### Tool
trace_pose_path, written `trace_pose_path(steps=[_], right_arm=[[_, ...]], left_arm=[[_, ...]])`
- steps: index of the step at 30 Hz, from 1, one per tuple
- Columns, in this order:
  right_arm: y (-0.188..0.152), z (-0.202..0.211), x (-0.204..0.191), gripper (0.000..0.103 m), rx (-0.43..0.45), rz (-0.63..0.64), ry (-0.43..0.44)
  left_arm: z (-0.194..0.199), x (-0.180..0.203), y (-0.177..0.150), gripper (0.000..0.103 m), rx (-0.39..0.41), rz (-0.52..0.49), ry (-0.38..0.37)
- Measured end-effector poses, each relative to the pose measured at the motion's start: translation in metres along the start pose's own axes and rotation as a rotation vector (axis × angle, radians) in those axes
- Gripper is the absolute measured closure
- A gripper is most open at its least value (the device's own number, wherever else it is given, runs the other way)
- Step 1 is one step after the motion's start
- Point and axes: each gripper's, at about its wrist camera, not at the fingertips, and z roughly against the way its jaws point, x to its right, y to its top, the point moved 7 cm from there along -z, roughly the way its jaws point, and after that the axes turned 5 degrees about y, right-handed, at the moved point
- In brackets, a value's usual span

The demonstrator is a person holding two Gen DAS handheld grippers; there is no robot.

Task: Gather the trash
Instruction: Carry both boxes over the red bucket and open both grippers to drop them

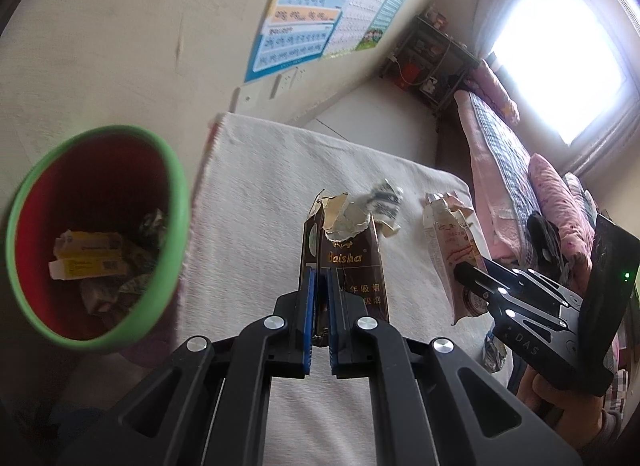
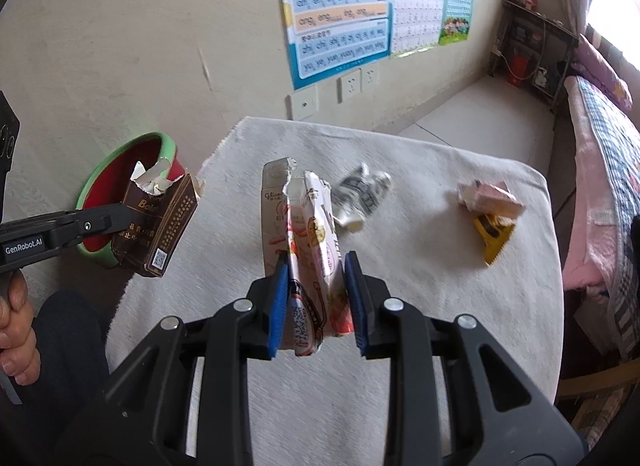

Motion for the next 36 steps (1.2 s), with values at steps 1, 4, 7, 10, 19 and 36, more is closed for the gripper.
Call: trace_pose_path(steps=[1, 4, 7, 10, 19, 36], right_arm=[[0.003, -0.001, -0.004, 0.076, 0.002, 0.005, 0.003], [0.014, -0.002, -0.017, 0.076, 0.014, 0.022, 0.016], [0.03, -0.006, -0.036, 0.076, 0.03, 0.044, 0.037], [0.041, -0.011, -0.054, 0.076, 0.039, 0.061, 0.059], [0.067, -0.034, -0.125, 0.076, 0.042, 0.125, 0.144], [0.088, -0.082, -0.222, 0.076, 0.005, 0.208, 0.242]], left_arm=[[0.003, -0.005, 0.002, 0.1, 0.007, 0.006, 0.004], [0.013, -0.019, 0.008, 0.1, 0.03, 0.019, 0.023], [0.025, -0.037, 0.014, 0.1, 0.052, 0.029, 0.051], [0.035, -0.057, 0.019, 0.1, 0.067, 0.043, 0.079], [0.06, -0.118, 0.019, 0.1, 0.09, 0.104, 0.151], [0.082, -0.204, 0.015, 0.1, 0.114, 0.198, 0.22]])
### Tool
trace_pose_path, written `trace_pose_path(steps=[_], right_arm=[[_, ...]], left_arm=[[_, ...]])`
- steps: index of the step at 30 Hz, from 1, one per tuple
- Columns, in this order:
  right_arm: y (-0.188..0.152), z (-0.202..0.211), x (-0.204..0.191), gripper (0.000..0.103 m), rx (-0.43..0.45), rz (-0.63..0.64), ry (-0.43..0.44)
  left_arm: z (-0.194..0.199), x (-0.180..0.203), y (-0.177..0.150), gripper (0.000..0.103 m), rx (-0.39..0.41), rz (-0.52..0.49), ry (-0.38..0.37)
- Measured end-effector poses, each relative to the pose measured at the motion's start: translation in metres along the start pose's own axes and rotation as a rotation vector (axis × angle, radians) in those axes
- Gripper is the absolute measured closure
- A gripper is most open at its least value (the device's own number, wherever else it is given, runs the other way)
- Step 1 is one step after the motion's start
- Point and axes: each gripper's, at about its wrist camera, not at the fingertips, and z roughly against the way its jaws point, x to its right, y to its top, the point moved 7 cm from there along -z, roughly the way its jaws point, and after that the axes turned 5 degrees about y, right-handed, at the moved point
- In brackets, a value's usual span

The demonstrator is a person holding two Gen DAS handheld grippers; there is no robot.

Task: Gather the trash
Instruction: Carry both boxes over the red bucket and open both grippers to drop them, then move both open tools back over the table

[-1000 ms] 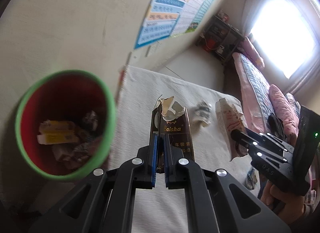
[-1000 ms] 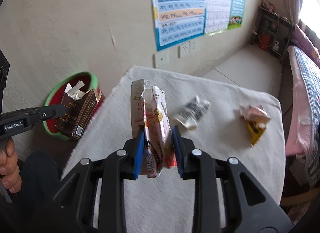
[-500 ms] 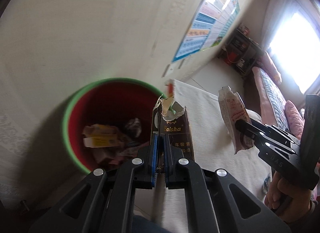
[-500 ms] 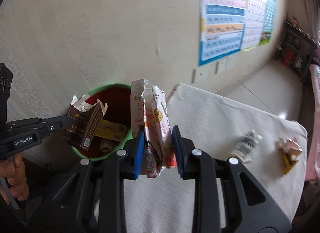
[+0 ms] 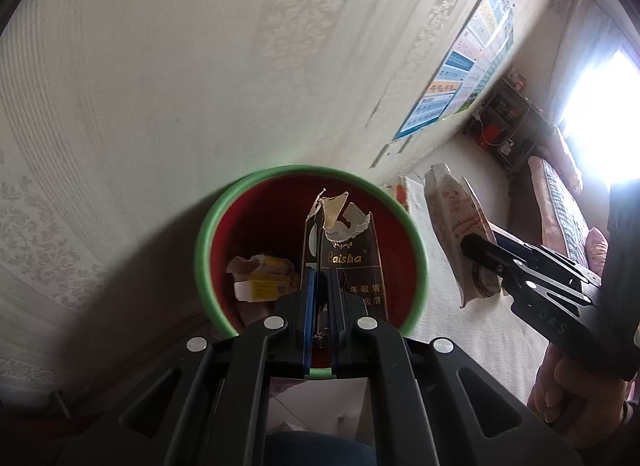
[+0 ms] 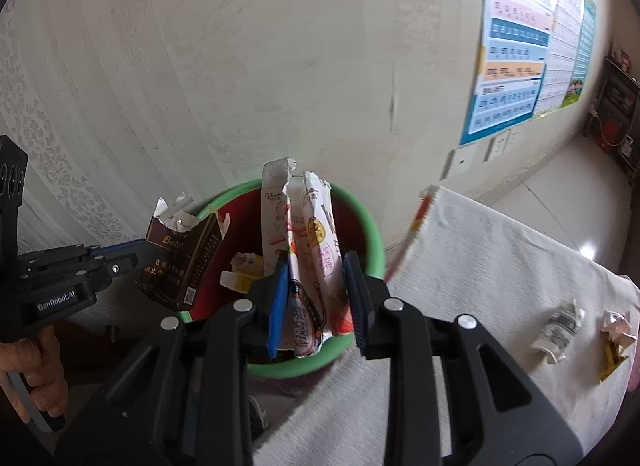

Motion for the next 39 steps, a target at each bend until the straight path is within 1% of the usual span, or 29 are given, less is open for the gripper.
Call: trace_pose_path(steps=[10, 13, 15, 16, 17, 18, 19, 20, 21, 22, 23, 24, 25, 27, 28, 29, 30, 31, 32, 33, 34, 39], right_arm=[[0.004, -0.036, -0.009, 0.076, -0.039, 0.003, 0.009], [0.004, -0.043, -0.011, 0.076, -0.046, 0.003, 0.015], [0.004, -0.048, -0.013, 0.074, -0.06, 0.007, 0.023], [0.003, -0.05, -0.013, 0.071, -0.065, 0.007, 0.021], [0.004, -0.05, -0.012, 0.066, -0.06, 0.003, 0.013], [0.003, -0.05, -0.01, 0.065, -0.058, -0.004, 0.005], [0.003, -0.05, -0.008, 0.064, -0.059, -0.008, 0.009], [0.002, -0.05, -0.008, 0.061, -0.061, -0.009, 0.009], [0.001, -0.05, -0.007, 0.058, -0.061, -0.007, 0.007], [0.0, -0.048, -0.005, 0.05, -0.06, -0.008, 0.004], [-0.001, -0.048, -0.004, 0.04, -0.059, -0.012, 0.003], [-0.002, -0.047, -0.002, 0.038, -0.058, -0.016, 0.003], [-0.003, -0.045, 0.0, 0.035, -0.055, -0.02, 0.0], [-0.004, -0.041, 0.004, 0.023, -0.051, -0.03, -0.009], [-0.005, -0.039, 0.006, 0.016, -0.048, -0.035, -0.013], [-0.006, -0.035, 0.007, 0.015, -0.042, -0.038, -0.014], [-0.007, -0.03, 0.009, 0.015, -0.039, -0.039, -0.015], [-0.008, -0.027, 0.011, 0.012, -0.038, -0.041, -0.019], [-0.011, -0.023, 0.014, 0.008, -0.036, -0.045, -0.027], [-0.013, -0.017, 0.018, 0.006, -0.031, -0.05, -0.039], [-0.015, -0.012, 0.021, 0.005, -0.026, -0.054, -0.048], [-0.036, 0.019, 0.046, 0.005, -0.015, -0.082, -0.097]], left_arm=[[-0.018, -0.018, -0.002, 0.1, -0.026, 0.02, 0.004], [-0.024, -0.016, -0.001, 0.1, -0.032, 0.023, 0.004], [-0.026, -0.017, 0.0, 0.099, -0.033, 0.026, 0.005], [-0.028, -0.017, 0.001, 0.099, -0.032, 0.03, 0.01], [-0.029, -0.018, 0.002, 0.098, -0.032, 0.04, 0.008], [-0.03, -0.019, 0.002, 0.085, -0.035, 0.048, 0.003], [-0.03, -0.02, 0.003, 0.075, -0.031, 0.059, 0.0], [-0.028, -0.02, 0.004, 0.062, -0.019, 0.065, -0.003], [-0.028, -0.02, 0.004, 0.056, -0.015, 0.068, -0.007], [-0.028, -0.019, 0.004, 0.053, -0.013, 0.072, -0.012], [-0.028, -0.019, 0.004, 0.043, -0.01, 0.077, -0.012], [-0.027, -0.02, 0.004, 0.035, -0.005, 0.083, -0.009], [-0.027, -0.02, 0.004, 0.033, -0.001, 0.089, -0.007], [-0.025, -0.019, 0.002, 0.023, 0.001, 0.096, -0.004], [-0.024, -0.018, 0.002, 0.02, 0.002, 0.098, 0.0], [-0.024, -0.016, 0.001, 0.017, 0.005, 0.098, 0.003], [-0.023, -0.014, 0.0, 0.015, 0.006, 0.097, 0.002], [-0.022, -0.012, 0.0, 0.014, 0.006, 0.097, 0.0], [-0.021, -0.01, -0.001, 0.01, 0.006, 0.096, -0.001], [-0.02, -0.007, -0.003, 0.008, 0.006, 0.093, -0.001], [-0.019, -0.003, -0.006, 0.008, 0.002, 0.084, -0.005], [-0.013, 0.024, -0.019, 0.008, -0.007, 0.037, -0.033]])
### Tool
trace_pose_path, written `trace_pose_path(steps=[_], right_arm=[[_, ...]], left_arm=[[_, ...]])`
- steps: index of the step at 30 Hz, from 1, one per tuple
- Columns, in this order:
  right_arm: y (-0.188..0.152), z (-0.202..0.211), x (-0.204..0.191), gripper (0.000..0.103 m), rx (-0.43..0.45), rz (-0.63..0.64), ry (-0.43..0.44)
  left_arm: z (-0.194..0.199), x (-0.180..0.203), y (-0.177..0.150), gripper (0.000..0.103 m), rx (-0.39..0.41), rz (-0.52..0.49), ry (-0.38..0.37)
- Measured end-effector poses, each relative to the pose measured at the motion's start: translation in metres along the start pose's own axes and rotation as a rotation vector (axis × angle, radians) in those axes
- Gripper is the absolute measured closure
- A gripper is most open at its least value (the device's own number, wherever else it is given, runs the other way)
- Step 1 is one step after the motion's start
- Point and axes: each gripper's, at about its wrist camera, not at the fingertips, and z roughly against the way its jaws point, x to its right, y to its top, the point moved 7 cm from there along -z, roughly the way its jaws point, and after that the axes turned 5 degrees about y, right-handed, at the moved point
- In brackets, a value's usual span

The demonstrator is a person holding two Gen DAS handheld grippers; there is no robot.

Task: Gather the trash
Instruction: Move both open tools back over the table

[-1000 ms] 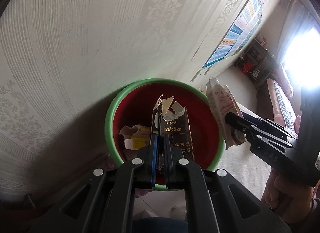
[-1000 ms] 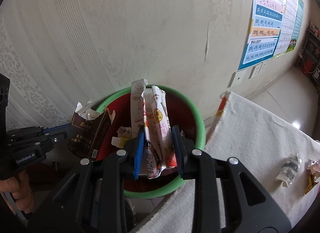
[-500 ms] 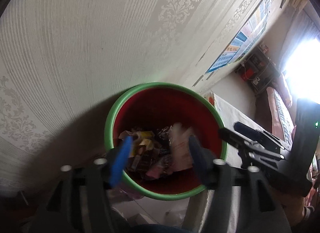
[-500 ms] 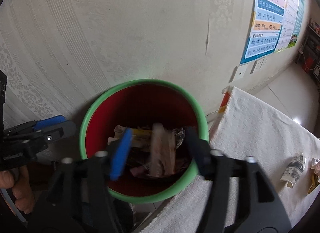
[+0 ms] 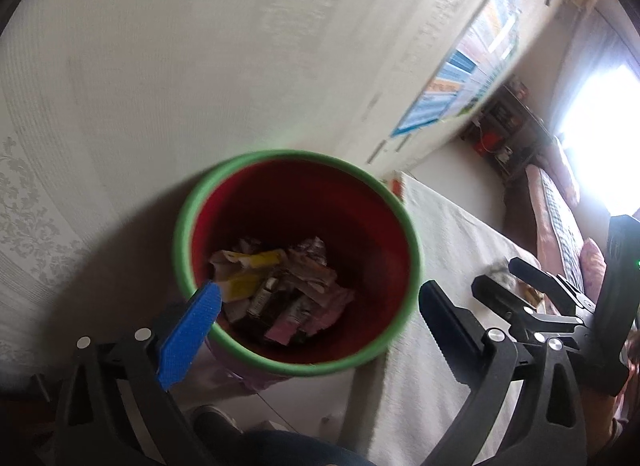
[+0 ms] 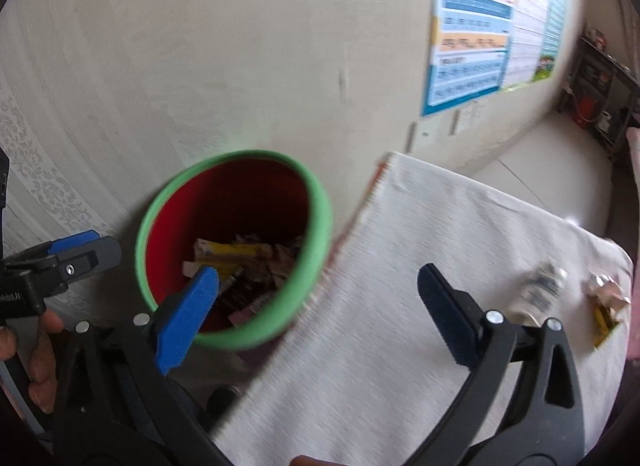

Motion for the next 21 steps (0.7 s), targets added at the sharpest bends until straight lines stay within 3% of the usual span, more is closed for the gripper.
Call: trace_pose_path(steps=[14, 21], right_arm=[[-0.081, 0.096, 0.129, 0.005, 0.048, -0.161, -0.174], [-0.104, 0.133, 0.183, 0.005, 0.076, -0.226, -0.233]], left_arm=[[0.007, 0.125, -0.043, 0.008, -0.044, -0.194, -0.102], [0.009, 0.189, -0.059, 0.008, -0.056, -0.281, -0.151]])
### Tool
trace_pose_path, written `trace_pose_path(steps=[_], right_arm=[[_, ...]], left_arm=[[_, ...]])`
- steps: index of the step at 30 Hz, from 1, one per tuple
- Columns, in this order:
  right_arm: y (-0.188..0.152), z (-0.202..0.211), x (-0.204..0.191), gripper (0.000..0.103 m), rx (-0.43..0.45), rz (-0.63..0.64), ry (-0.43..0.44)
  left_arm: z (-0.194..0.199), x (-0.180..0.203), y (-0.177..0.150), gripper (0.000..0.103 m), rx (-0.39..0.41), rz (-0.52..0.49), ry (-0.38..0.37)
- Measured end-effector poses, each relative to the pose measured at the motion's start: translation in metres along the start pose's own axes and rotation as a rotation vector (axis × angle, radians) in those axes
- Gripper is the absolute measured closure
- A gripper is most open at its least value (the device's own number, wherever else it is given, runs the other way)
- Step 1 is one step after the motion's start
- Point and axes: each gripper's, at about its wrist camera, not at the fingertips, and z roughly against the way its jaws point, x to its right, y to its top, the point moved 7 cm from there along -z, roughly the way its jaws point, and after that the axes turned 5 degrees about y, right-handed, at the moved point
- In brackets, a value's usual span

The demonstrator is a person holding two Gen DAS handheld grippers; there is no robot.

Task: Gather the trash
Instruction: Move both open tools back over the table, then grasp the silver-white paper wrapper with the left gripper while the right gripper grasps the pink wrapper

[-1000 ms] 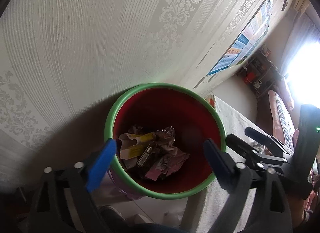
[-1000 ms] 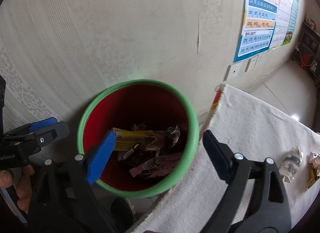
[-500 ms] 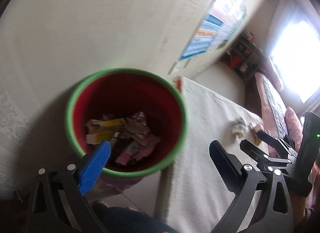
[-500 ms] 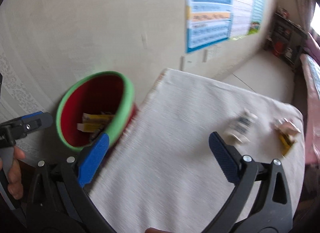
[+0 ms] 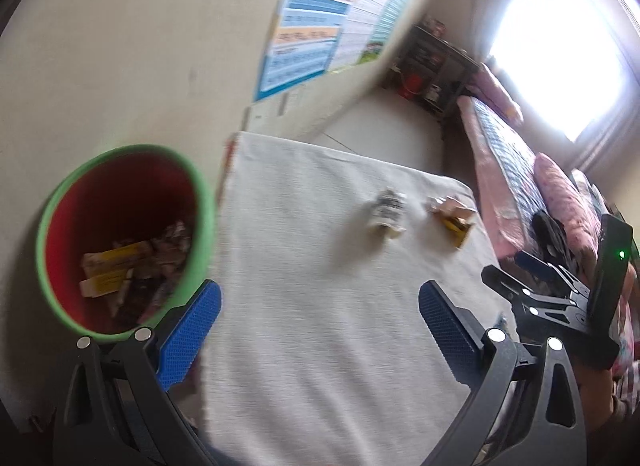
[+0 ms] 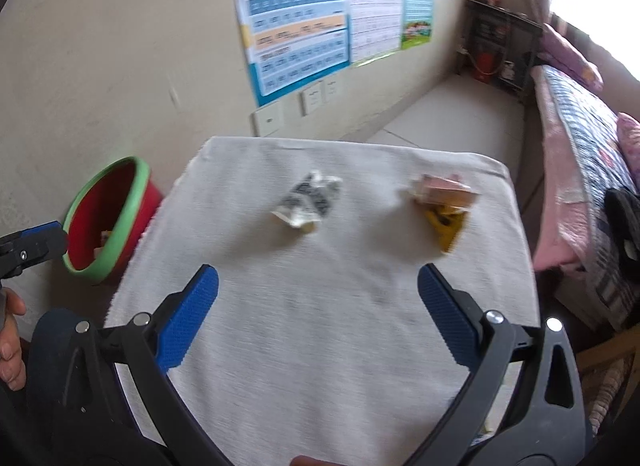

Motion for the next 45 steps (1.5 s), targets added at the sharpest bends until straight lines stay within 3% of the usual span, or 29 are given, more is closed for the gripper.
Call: trace_pose_path(steps=[7, 15, 27, 45], right_arm=[[0.001, 0.016, 0.048, 0.005, 0.027, -0.067, -0.036], [0.008, 0.013, 0.083, 0.005, 0.028, -0.092, -0.056], [0.022, -0.023, 0.12, 0.005, -0.009, -0.127, -0.072], [0.043, -0.099, 0.159, 0.005, -0.072, -0.16, -0.087]], left_arm=[[-0.016, 0.047, 0.003, 0.008, -0.032, -0.081, -0.013], [-0.036, 0.074, 0.01, 0.008, -0.058, -0.108, -0.028], [-0.089, 0.106, 0.024, 0.008, -0.115, -0.144, -0.047], [-0.173, 0.115, 0.042, 0.009, -0.21, -0.149, -0.034]])
